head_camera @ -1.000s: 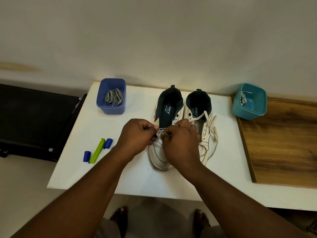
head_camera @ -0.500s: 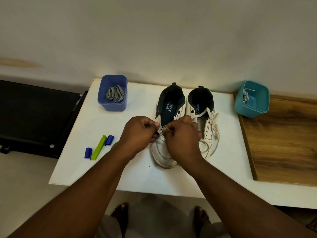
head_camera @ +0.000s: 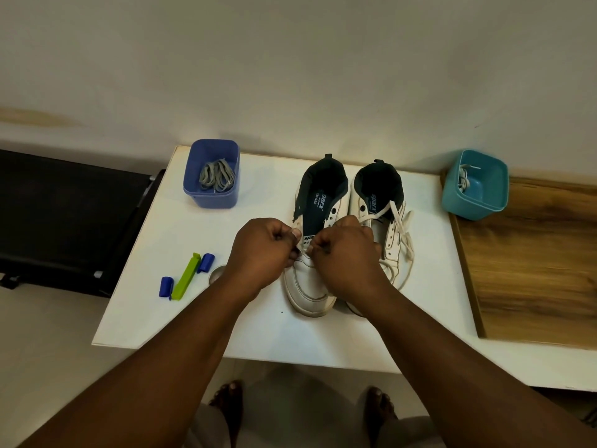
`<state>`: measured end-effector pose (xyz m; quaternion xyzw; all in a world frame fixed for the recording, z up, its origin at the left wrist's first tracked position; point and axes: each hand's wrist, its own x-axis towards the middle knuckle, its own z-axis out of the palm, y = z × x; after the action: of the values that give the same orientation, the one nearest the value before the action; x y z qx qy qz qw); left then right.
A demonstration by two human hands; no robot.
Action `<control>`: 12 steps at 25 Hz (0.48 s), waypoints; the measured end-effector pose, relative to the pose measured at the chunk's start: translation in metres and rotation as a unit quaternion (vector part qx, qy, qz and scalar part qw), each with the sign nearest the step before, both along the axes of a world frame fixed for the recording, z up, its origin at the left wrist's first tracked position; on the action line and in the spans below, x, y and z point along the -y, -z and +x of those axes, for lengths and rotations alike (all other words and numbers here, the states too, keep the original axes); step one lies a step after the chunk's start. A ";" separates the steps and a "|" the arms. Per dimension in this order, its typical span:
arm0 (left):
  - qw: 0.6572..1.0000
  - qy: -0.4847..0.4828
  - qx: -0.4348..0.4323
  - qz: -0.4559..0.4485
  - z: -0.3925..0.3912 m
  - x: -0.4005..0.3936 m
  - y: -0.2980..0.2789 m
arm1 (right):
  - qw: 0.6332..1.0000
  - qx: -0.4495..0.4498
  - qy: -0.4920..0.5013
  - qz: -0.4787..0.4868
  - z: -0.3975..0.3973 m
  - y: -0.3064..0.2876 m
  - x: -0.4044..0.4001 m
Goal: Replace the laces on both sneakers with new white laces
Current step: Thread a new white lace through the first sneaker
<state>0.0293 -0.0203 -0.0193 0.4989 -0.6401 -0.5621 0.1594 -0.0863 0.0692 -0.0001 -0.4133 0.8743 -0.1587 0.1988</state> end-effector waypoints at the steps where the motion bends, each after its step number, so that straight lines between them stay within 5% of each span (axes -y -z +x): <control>1: 1.000 -0.002 -0.001 -0.002 0.000 0.000 0.000 | 1.000 0.015 0.000 -0.008 -0.001 0.000 -0.001; 7: 1.000 0.009 -0.001 -0.013 0.001 0.000 0.000 | 0.998 0.057 -0.003 -0.027 -0.006 0.001 -0.003; 12: 0.998 0.018 -0.016 0.059 0.011 0.002 -0.006 | 0.998 0.004 0.031 -0.055 0.001 0.008 -0.004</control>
<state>0.0406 -0.0219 -0.0134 0.4871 -0.6121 -0.6093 0.1297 -0.0856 0.0730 -0.0082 -0.3958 0.8758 -0.2140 0.1746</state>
